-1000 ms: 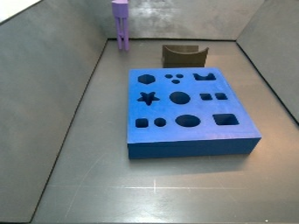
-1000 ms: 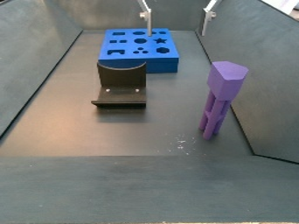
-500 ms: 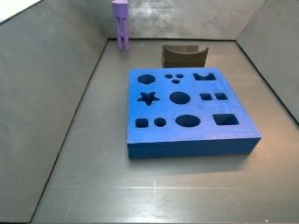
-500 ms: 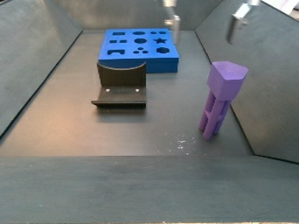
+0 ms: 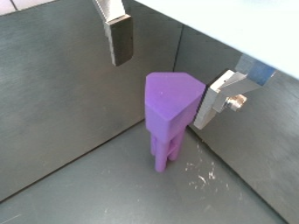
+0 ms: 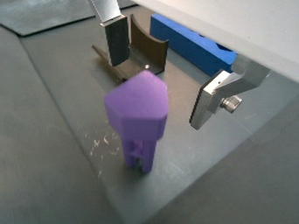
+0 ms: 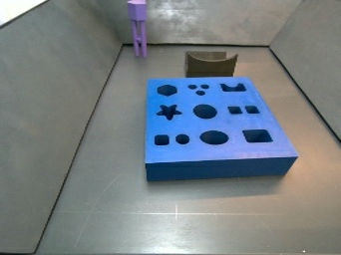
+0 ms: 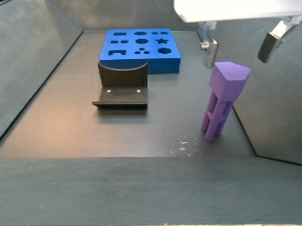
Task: Pick up the 3 prong object. Move up. Move to above the board. Insert the 3 prong object.
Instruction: Pick up the 3 prong object.
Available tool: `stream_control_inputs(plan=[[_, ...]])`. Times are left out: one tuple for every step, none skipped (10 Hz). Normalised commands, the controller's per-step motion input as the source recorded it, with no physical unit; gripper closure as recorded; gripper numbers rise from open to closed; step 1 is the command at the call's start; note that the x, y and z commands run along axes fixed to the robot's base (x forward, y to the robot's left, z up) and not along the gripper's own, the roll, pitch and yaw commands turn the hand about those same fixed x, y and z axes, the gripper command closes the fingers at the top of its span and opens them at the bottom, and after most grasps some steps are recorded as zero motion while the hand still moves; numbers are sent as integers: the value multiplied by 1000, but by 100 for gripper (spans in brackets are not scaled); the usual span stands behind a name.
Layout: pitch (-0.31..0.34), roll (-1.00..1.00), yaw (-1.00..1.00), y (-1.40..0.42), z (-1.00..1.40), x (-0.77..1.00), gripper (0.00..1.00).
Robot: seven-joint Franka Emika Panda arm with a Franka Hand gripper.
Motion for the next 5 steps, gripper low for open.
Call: stream_control_inputs(plan=[[0,0,137,103,-149,0,0],[-16,29,103,69,-274,-3,0],[0,106,80,40,-357,-46,0],[0,83,0,97,-323,0,0],[0,36,0,137,-291,0,0]])
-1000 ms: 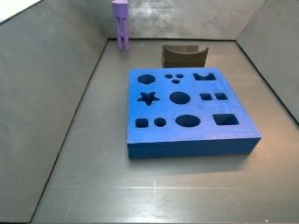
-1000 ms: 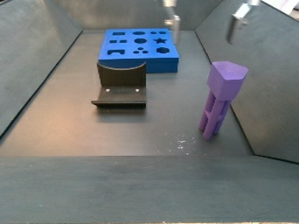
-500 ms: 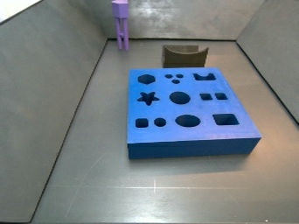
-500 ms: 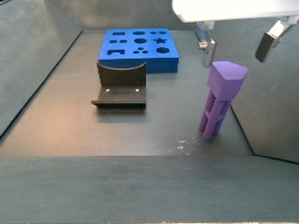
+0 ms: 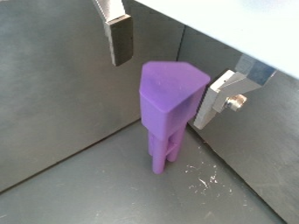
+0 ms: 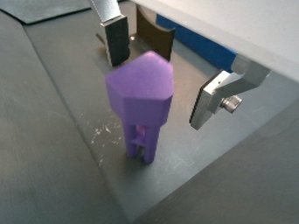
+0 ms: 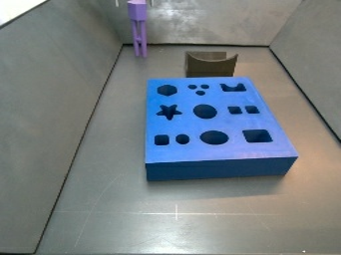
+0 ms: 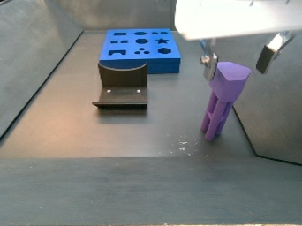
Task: Pick up the 3 prong object. Move up. Move to above the board. Insert the 3 prong object.
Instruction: Pick up the 3 prong object.
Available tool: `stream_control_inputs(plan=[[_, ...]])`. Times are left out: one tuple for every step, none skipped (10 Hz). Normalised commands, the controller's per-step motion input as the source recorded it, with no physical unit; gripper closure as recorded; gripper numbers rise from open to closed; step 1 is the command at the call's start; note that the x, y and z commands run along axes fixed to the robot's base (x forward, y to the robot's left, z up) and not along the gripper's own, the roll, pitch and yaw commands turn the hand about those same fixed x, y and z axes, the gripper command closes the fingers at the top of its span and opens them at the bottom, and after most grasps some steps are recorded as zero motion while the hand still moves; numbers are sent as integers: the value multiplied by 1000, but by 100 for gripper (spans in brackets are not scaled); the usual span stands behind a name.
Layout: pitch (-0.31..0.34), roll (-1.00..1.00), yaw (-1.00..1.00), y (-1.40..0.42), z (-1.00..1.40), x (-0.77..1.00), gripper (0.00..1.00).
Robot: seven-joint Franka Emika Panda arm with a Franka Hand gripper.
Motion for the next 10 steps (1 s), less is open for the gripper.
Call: stream_control_inputs(plan=[[0,6,-57,123,-280,-31,0],[0,19,-74,86,-297,-49,0],[0,14,-57,26,-269,0,0],[0,24,-31,0,-249,0,0],[-49,0,-37,0,-180,0,0],[-40,0,-31,0,-29,0,0],[0,0,0,0,0,0,0],[0,0,0,0,0,0,100],[0,0,0,0,0,0,100],[0,0,0,0,0,0,100]])
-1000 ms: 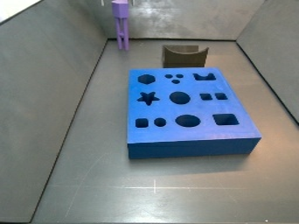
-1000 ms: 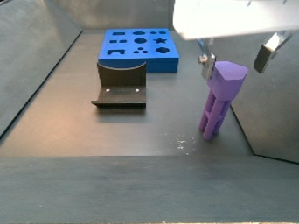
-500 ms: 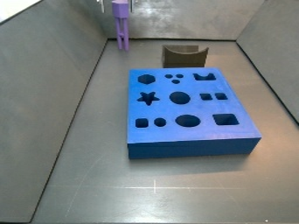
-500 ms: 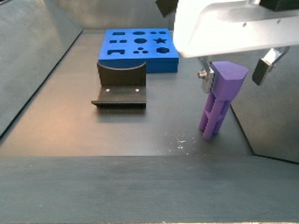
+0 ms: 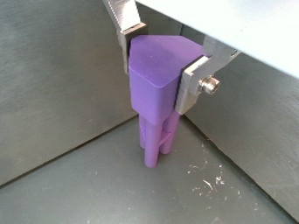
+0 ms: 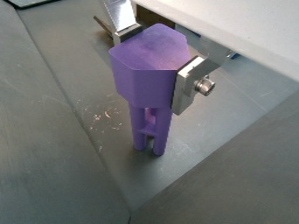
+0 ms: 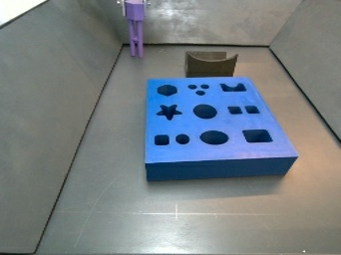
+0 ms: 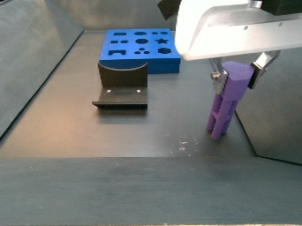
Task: Pick up the 3 prong object. Move up. Move to above the board. Insert the 3 prong object.
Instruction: Pick up the 3 prong object, then move up.
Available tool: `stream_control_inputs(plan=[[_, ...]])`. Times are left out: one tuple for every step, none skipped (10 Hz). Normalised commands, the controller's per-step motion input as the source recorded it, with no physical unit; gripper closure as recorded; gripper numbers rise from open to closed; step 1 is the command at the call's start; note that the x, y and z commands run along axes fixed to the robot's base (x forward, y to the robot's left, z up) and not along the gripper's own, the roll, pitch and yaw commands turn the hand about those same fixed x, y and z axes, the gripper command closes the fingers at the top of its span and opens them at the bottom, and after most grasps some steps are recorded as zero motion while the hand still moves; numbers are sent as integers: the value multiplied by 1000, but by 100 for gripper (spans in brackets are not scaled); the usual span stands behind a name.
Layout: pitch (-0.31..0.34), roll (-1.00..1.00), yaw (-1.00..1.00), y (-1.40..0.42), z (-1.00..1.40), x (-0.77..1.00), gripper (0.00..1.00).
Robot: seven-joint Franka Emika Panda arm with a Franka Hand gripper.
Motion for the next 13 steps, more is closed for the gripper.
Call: stream_control_inputs(plan=[[0,0,0,0,0,0,100],[0,0,0,0,0,0,100],[0,0,0,0,0,0,100],[0,0,0,0,0,0,100],[0,0,0,0,0,0,100],[0,0,0,0,0,0,100],[0,0,0,0,0,0,100],[0,0,0,0,0,0,100],[0,0,0,0,833,0,100],[20,-6,-50,-45,800,-20,100],[44,6,-53,-43,709,-35,100],[58,36,-37,-13,546,-30,100],[73,57,-16,1,370,-19,100]])
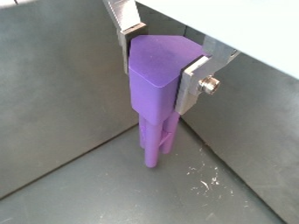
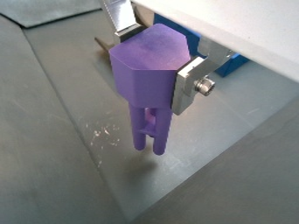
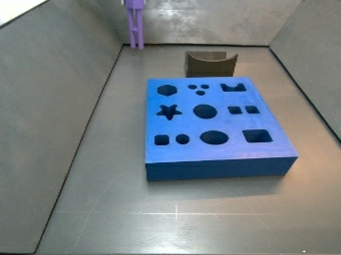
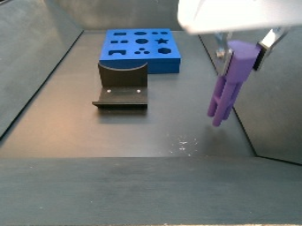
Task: Pick up the 3 prong object. Move up. Move to above the board. Insert the 3 prong object.
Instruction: Move up, then move to above the board.
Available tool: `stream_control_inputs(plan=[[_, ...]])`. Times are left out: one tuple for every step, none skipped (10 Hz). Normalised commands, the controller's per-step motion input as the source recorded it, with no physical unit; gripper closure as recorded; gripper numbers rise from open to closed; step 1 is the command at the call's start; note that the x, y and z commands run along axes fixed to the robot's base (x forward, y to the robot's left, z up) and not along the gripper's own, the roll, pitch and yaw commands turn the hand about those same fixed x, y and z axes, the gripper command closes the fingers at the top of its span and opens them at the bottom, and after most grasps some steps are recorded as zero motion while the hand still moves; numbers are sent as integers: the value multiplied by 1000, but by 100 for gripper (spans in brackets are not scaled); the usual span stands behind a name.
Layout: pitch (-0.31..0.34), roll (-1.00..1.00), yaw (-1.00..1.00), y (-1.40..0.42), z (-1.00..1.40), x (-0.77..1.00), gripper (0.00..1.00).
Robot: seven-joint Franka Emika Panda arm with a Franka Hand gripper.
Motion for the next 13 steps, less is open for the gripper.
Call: stream_control_inputs(plan=[[83,65,-7,3,286,-13,100],[-79,-125,-547,-296,1000,-448,100],[-100,-124,-512,-311,1000,-472,100],[-127,-81,-388,-264,1000,-455,100],[-104,-37,-267,-218,1000,-427,100],[-63,-2,-153,-163,1000,-355,100],[-40,8,-89,-101,878,-239,100],[7,26,-38,-46,646,-120,100],[33,32,-14,-30,461,-68,100],[61,40,-2,-18,294,-33,100],[328,324,-357,-1000,175,388,100],[316,322,-303,-1000,157,393,100],[293,282,-211,-1000,160,396,100]])
